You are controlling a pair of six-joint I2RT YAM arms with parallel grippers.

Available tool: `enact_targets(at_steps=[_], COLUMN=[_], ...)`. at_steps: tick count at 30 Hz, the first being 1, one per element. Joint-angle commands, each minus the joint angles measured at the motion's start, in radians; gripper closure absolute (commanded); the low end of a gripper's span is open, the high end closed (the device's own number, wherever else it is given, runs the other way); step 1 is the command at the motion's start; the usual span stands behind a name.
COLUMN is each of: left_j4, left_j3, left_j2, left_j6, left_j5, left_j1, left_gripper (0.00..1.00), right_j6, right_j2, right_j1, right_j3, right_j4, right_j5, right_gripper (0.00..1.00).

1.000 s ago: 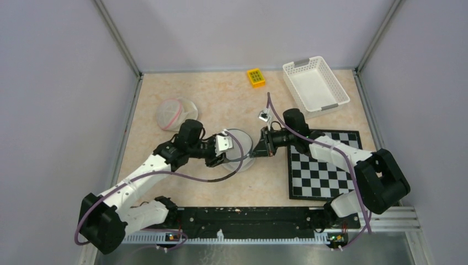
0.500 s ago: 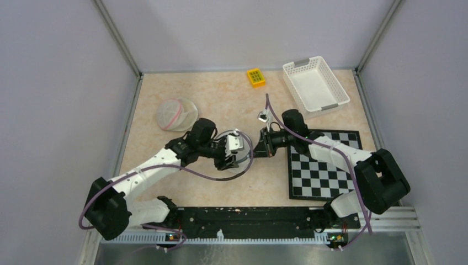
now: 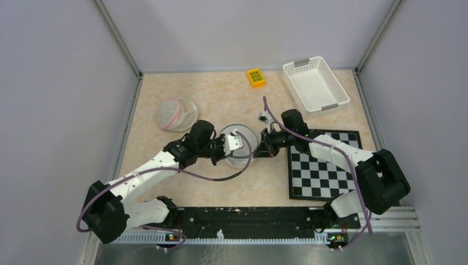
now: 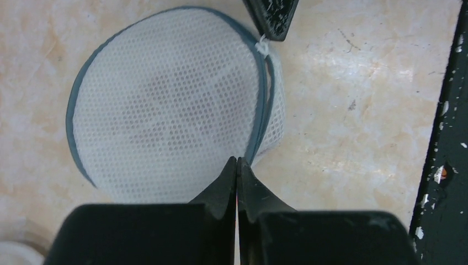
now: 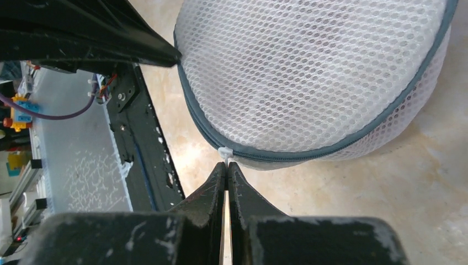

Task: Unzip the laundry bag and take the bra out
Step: Unzip the laundry bag at the center of the board.

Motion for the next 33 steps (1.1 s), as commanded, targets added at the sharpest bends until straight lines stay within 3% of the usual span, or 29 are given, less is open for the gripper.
enact_targets(at_steps=[1, 7, 8, 12, 16, 23, 26, 29, 33], left_j4=[0.022, 0.017, 0.014, 0.05, 0.053, 0.084, 0.111, 0.121, 0.117], left_j3=[-0.03, -0.046, -0.042, -0.029, 0.03, 0.053, 0.05, 0.048, 0.033], left_j2=[-0.046, -0.065, -0.071, -0.088, -0.036, 0.05, 0.068, 0.067, 0.041], left_j6=[0.018, 0.032, 0.041, 0.046, -0.01, -0.096, -0.099, -0.09, -0.113], left_j5=[-0.064, -0.069, -0.035, 0.123, 0.135, 0.066, -0.005, -0.04, -0.13], left_j1=[0.018, 0.04, 0.04, 0.035, 0.005, -0.053, -0.053, -0.053, -0.049], left_gripper=[1.0, 1.0, 0.96, 0.48, 0.37, 0.34, 0.38, 0.51, 0.76], right_j6=[-0.063, -0.088, -0.077, 0.0, 0.085, 0.187, 0.189, 0.17, 0.113], right_j2=[-0.045, -0.047, -0.047, -0.037, -0.028, -0.011, -0.016, -0.018, -0.026], right_j1=[-0.03, -0.044, -0.043, -0.042, -0.043, -0.042, -0.043, -0.042, -0.044], right_j3=[0.054, 0.07, 0.07, 0.056, 0.048, 0.058, 0.061, 0.061, 0.059], right_j4=[-0.044, -0.067, -0.056, 0.02, 0.109, 0.197, 0.192, 0.168, 0.116], right_j5=[0.03, 0.023, 0.004, -0.056, -0.098, -0.141, -0.148, -0.144, -0.104], right_gripper=[1.0, 1.0, 1.0, 1.0, 1.0, 1.0, 1.0, 1.0, 1.0])
